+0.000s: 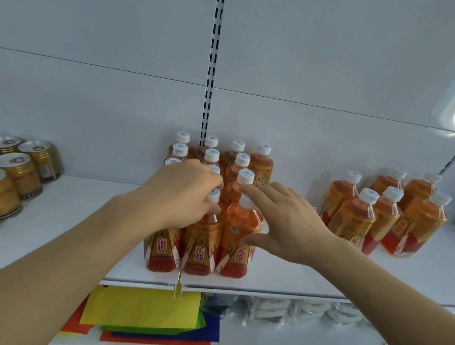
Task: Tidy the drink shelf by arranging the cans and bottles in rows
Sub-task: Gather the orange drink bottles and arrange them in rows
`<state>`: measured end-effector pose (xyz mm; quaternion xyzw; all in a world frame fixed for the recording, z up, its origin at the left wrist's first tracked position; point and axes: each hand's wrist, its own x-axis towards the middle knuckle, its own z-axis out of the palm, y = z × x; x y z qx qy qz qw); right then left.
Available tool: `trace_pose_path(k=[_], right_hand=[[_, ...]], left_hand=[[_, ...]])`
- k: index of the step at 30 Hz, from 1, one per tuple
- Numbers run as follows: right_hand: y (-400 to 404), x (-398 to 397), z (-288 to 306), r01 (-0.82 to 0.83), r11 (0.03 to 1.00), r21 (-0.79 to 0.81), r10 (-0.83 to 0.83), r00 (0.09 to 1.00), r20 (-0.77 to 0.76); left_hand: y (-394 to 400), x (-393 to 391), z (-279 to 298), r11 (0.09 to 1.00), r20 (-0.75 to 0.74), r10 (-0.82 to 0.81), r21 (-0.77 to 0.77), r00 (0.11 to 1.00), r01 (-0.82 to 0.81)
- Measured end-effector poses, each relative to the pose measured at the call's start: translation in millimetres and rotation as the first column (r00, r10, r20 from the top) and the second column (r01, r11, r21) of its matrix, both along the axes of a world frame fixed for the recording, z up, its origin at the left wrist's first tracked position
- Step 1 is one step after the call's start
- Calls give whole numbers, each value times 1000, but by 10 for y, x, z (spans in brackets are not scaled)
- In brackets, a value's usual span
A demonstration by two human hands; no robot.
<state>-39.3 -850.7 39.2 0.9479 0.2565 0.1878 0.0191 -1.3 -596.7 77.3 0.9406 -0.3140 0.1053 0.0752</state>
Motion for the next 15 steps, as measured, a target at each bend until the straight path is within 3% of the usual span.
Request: trace_pose_path(k=[7, 11, 15], right_hand=[[19, -65, -42, 26, 998, -62, -25, 999, 20], [-147, -223, 75, 80, 996, -41, -78, 996, 48], [-724, -287, 224, 185, 982, 30, -187, 978, 88]], left_hand=[[-69, -2, 65, 998, -37, -45, -47, 998, 44], [-366, -124, 169, 976, 123, -101, -182, 987, 122], [-853, -215, 190, 959, 148, -153, -216, 977, 183]])
